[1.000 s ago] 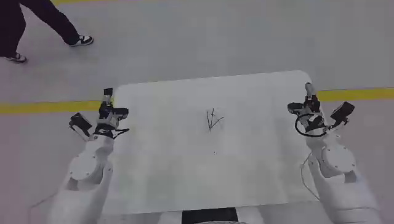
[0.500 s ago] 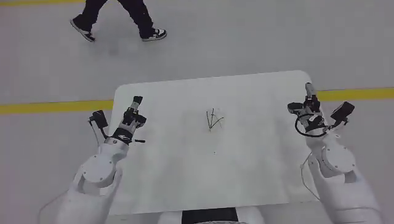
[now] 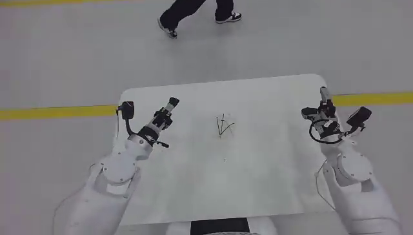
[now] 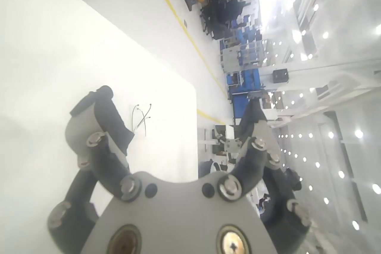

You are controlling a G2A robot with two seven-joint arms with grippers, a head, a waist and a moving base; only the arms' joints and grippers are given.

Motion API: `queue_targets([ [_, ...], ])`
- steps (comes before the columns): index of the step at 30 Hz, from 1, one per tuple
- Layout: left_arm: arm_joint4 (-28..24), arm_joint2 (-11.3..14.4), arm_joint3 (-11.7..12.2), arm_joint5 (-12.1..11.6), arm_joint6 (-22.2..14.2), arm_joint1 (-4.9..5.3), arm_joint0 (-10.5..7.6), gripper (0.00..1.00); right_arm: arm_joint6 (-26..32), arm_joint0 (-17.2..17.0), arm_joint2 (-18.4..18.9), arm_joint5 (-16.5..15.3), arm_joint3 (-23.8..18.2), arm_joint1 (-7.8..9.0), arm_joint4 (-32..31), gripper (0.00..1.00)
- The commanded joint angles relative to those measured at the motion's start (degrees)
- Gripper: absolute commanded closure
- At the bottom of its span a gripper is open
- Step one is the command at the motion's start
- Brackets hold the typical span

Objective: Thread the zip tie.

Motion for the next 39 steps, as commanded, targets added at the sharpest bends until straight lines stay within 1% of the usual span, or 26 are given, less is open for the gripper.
queue_targets([
  [1,3.36,3.02,0.73,2.39,-1.80,-0.06,-1.27,0.00,0.00,0.00,0.00,0.00,0.00,0.00,0.00,0.00],
  [2,5.23,3.94,1.22,3.15,-2.25,-0.04,-1.80,0.00,0.00,0.00,0.00,0.00,0.00,0.00,0.00,0.00],
  [3,5.69,4.17,1.32,3.27,-2.17,-0.05,-1.94,0.00,0.00,0.00,0.00,0.00,0.00,0.00,0.00,0.00],
  [16,5.69,4.17,1.32,3.27,-2.17,-0.05,-1.94,0.00,0.00,0.00,0.00,0.00,0.00,0.00,0.00,0.00],
  [17,6.39,4.61,1.05,3.05,-2.93,-0.03,-2.40,0.00,0.00,0.00,0.00,0.00,0.00,0.00,0.00,0.00],
  [18,8.49,5.75,1.24,3.36,-5.01,0.02,-4.03,0.00,0.00,0.00,0.00,0.00,0.00,0.00,0.00,0.00],
  [19,9.93,6.69,1.63,4.42,-6.37,0.00,-5.58,0.00,0.00,0.00,0.00,0.00,0.00,0.00,0.00,0.00],
  [21,10.88,8.75,2.12,5.87,-7.31,-0.30,-8.45,0.00,0.00,0.00,0.00,0.00,0.00,0.00,0.00,0.00],
  [23,12.91,10.91,2.77,6.90,-8.05,-0.53,-10.71,0.00,0.00,0.00,0.00,0.00,0.00,0.00,0.00,0.00],
  [25,15.18,13.34,3.78,8.52,-9.71,-0.78,-13.13,0.00,0.00,0.00,0.00,0.00,0.00,0.00,0.00,0.00],
  [26,15.62,14.08,4.37,8.60,-9.69,-0.93,-13.94,0.00,0.00,0.00,0.00,0.00,0.00,0.00,0.00,0.00],
  [27,16.25,15.05,5.55,8.60,-10.30,-1.11,-14.83,0.00,0.00,0.00,0.00,0.00,0.00,0.00,0.00,0.00],
  [28,16.54,15.73,6.25,8.60,-10.94,-1.25,-15.49,0.00,0.00,0.00,0.00,0.00,0.00,0.00,0.00,0.00],
  [31,17.17,17.37,8.11,8.60,-14.36,-1.54,-16.78,0.00,0.00,0.00,0.00,0.00,0.00,0.00,0.00,0.00],
  [39,17.17,17.37,8.11,8.60,-14.36,-1.54,-16.78,0.00,0.00,0.00,0.00,0.00,0.00,0.00,0.00,0.00],
])
